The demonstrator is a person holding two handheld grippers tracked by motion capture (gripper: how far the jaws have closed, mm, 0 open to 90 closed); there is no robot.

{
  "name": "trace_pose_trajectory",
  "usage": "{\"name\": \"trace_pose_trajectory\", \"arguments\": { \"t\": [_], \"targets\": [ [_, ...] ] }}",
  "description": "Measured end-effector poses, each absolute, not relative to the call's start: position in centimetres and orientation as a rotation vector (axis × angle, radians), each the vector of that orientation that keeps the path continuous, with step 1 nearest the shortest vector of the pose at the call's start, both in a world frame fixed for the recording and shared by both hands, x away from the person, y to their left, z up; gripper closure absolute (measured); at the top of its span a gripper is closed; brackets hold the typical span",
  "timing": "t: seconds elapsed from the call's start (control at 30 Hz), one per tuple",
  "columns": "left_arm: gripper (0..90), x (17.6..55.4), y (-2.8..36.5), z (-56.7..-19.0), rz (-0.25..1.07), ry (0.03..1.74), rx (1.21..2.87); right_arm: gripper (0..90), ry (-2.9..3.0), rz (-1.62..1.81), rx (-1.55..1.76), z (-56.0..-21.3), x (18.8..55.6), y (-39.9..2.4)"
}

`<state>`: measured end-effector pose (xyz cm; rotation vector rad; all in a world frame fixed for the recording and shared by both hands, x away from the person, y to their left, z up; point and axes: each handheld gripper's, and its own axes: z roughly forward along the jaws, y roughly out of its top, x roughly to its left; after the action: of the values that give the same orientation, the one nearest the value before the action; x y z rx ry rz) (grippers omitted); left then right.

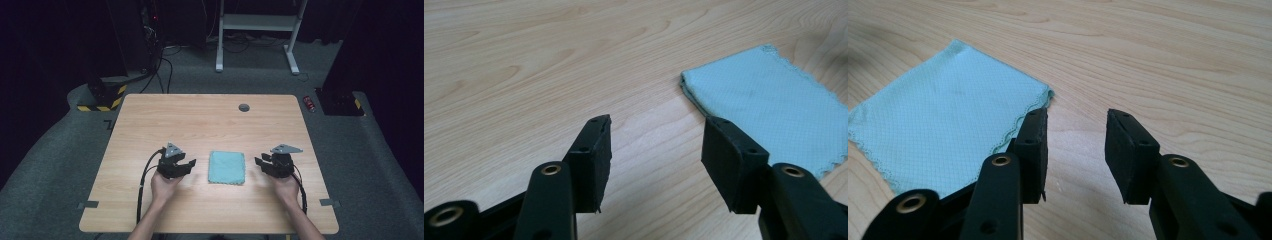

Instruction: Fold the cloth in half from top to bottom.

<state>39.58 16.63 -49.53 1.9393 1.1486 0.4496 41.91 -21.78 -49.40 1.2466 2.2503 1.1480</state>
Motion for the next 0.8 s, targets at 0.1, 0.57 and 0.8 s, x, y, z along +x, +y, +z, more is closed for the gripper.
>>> {"name": "trace_pose_trajectory", "arguments": {
  "t": [0.1,0.57,0.8],
  "targets": [
    [45.7,39.2,17.3,-49.6,0.448,1.162,1.92,61.6,2.241,1.148,1.245,-49.3,41.6,-22.3],
    [45.0,37.8,19.3,-50.0,0.467,1.203,1.883,61.7,2.203,1.143,1.26,-49.2,40.3,-24.2],
    [44.4,37.1,20.4,-50.7,0.475,1.244,1.873,61.7,2.192,1.11,1.273,-49.5,39.7,-25.3]
  ]
}}
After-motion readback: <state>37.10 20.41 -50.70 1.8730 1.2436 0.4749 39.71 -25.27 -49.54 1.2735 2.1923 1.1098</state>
